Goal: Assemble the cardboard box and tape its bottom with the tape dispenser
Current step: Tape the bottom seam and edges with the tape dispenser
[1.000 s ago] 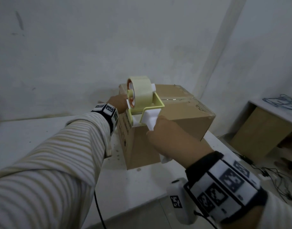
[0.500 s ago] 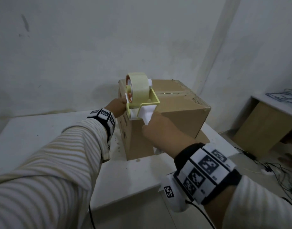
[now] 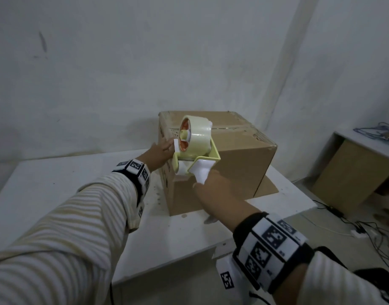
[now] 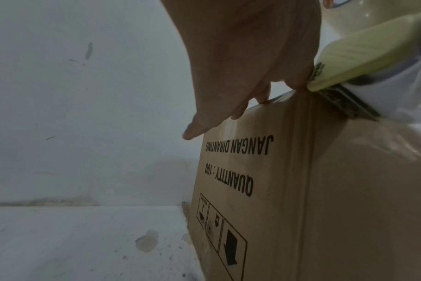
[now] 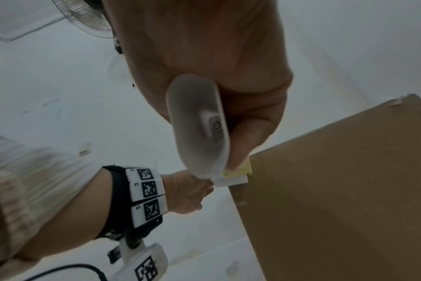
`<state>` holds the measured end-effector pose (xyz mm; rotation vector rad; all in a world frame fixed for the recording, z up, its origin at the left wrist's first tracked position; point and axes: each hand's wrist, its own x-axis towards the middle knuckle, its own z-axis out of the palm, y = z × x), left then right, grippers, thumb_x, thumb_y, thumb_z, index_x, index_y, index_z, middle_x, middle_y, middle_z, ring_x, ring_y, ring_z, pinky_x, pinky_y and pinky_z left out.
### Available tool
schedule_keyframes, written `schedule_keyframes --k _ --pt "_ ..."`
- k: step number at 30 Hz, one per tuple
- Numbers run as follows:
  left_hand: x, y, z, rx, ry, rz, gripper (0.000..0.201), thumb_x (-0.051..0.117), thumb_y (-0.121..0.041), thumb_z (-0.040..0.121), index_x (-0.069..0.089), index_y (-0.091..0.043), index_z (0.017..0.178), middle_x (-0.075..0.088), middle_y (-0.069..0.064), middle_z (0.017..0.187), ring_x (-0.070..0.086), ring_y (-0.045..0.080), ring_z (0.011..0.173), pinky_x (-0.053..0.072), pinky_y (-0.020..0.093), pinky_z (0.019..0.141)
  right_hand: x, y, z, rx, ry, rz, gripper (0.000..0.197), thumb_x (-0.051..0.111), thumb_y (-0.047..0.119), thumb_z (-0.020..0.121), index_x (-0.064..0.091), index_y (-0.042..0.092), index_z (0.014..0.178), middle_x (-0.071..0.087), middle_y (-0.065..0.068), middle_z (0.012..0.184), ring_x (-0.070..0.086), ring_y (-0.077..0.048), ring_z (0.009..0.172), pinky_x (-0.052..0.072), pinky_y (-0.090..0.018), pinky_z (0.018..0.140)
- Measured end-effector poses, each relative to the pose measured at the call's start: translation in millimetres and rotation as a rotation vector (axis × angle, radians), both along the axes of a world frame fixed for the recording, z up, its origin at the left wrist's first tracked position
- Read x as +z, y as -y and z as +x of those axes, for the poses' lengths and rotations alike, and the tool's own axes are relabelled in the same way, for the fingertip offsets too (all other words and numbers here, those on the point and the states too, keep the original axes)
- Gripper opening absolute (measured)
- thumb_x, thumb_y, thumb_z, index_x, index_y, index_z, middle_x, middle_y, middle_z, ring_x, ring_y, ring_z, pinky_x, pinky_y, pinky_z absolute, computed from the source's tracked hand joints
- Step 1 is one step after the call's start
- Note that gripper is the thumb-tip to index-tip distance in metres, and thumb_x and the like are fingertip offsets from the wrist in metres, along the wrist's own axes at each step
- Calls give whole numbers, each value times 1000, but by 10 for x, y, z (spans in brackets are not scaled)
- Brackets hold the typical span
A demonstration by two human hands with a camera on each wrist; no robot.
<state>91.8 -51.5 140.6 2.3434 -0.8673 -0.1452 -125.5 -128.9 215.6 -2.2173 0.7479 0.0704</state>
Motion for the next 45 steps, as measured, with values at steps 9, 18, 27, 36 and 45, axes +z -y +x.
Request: schedule_keyframes --k 9,18,27,36,45 --pt "-77 -80 -200 80 -60 -94 53 54 -29 91 40 -19 141 36 9 151 25 33 141 19 48 116 -4 -85 -232 93 64 -94 16 50 24 92 44 19 105 49 -4 97 51 -14 68 46 -16 45" --pt "-326 -730 -71 385 -235 -207 32 45 -13 96 57 9 117 58 27 123 54 41 114 44 42 96 -203 -479 314 301 195 -243 36 55 24 89 42 15 121 53 -2 92 56 -23 81 46 -30 64" --pt "-1171 -1929 516 624 -424 27 48 48 -27 96 42 -12 141 43 11 147 46 26 131 36 30 108 -1086 -1179 1651 461 74 -116 46 54 33 90 35 17 129 55 -11 120 59 -31 104 49 -37 82" --pt "-1720 -2718 1337 769 -510 222 50 43 -35 87 49 -13 132 48 11 140 45 30 129 38 42 108 -1946 -1746 2900 481 -71 -205 52 47 23 91 28 16 139 45 -15 126 55 -35 109 48 -39 87" --pt "-2028 -2719 1756 812 -432 337 62 45 -35 91 25 -27 149 8 5 160 2 31 148 8 56 116 -2324 -1993 3585 459 -63 -321 53 46 24 94 26 16 143 43 -14 127 53 -32 112 48 -38 91"
